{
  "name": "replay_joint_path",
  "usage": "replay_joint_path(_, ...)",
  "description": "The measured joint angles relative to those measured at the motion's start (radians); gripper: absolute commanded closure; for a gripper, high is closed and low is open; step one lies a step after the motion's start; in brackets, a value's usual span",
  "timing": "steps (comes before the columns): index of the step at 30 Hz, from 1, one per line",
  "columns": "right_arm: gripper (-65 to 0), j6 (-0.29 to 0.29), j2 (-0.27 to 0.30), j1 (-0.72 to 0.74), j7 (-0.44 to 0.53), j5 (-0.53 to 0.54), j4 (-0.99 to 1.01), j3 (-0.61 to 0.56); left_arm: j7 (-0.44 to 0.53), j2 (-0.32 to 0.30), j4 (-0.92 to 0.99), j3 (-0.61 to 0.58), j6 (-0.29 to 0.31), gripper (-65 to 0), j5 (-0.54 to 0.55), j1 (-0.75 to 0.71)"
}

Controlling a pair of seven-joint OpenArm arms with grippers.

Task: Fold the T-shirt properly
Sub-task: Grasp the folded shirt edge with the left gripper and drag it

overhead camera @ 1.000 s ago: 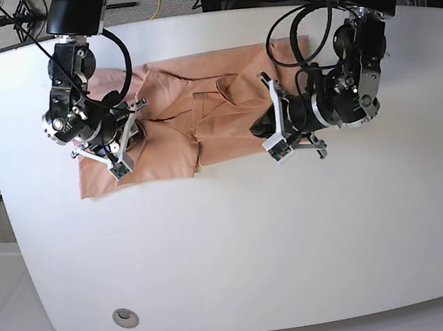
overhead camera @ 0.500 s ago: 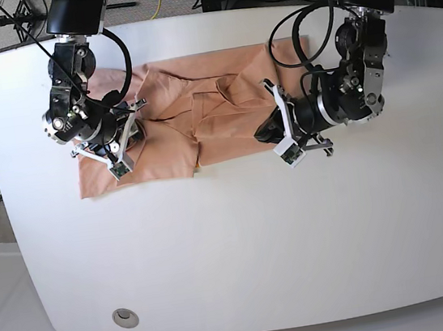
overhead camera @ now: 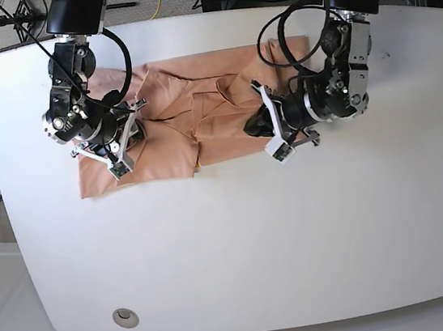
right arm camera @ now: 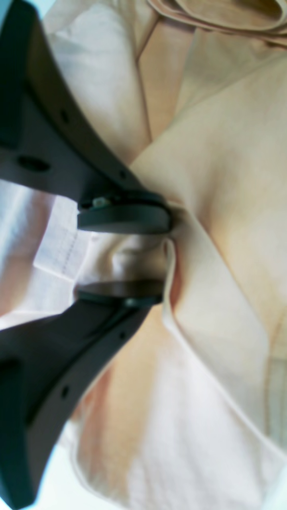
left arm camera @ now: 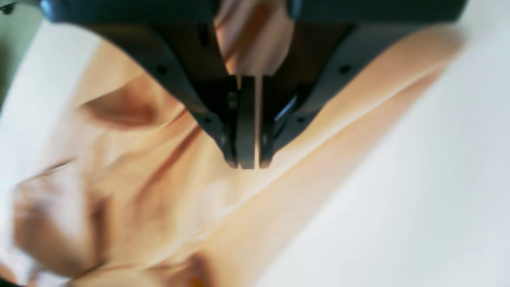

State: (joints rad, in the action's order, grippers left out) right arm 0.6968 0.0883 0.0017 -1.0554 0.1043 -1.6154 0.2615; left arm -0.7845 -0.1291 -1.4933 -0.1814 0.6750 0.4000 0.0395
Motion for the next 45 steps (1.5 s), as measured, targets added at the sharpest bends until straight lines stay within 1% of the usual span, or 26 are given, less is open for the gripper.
replay_joint_path(4, -19.5, 0.0, 0.0, 0.0, 0.0, 0.0, 0.0, 0.0, -0.003, 0.004, 0.017, -0.011, 0.0, -0.5, 0.005, 0.003)
replay_joint_path(8, -19.5, 0.0, 0.0, -0.003, 0.0, 0.0, 0.0, 0.001, -0.014, -0.009, 0.043, -0.043, -0.011, -0.7, -0.003, 0.008)
replay_joint_path(13, -19.4, 0.0, 0.0, -0.003, 0.0, 0.0, 0.0, 0.001, -0.033, -0.033, 0.038, -0.125, -0.018, -1.4, 0.005, 0.003)
replay_joint_path(15, -19.4, 0.0, 0.0, -0.003, -0.002, 0.0, 0.0, 0.0, -0.028, -0.053, 0.028, -0.185, -0.041, -1.5, 0.004, 0.006)
replay_joint_path(16, -19.4, 0.0, 0.0, -0.003, -0.001, 0.0, 0.0, -0.002, -0.024, -0.069, 0.021, -0.233, -0.049, -1.5, 0.008, 0.01)
replay_joint_path(22, -19.5, 0.0, 0.0, -0.003, -0.003, 0.0, 0.0, -0.002, -0.003, -0.091, 0.016, -0.31, -0.048, -1.7, 0.048, 0.003)
replay_joint_path(27, -19.6, 0.0, 0.0, -0.003, -0.003, 0.0, 0.0, -0.001, -0.008, -0.091, 0.006, -0.314, -0.046, -2.1, 0.073, 0.002)
replay_joint_path(34, -19.6, 0.0, 0.0, -0.003, -0.004, 0.0, 0.0, -0.001, -0.027, -0.076, -0.029, -0.278, -0.03, -2.0, 0.097, -0.005)
replay_joint_path(38, -19.5, 0.0, 0.001, -0.004, -0.004, -0.001, -0.003, -0.001, -0.047, -0.044, -0.085, -0.226, -0.029, -1.9, 0.075, -0.007)
replay_joint_path(40, -19.5, 0.0, 0.0, -0.006, -0.004, -0.001, -0.005, -0.002, -0.035, -0.034, -0.119, -0.201, -0.031, -1.9, 0.075, 0.001)
replay_joint_path(45, -19.5, 0.0, 0.001, -0.006, -0.008, 0.0, -0.005, -0.002, -0.039, -0.029, -0.166, -0.157, -0.031, -1.9, 0.09, 0.017)
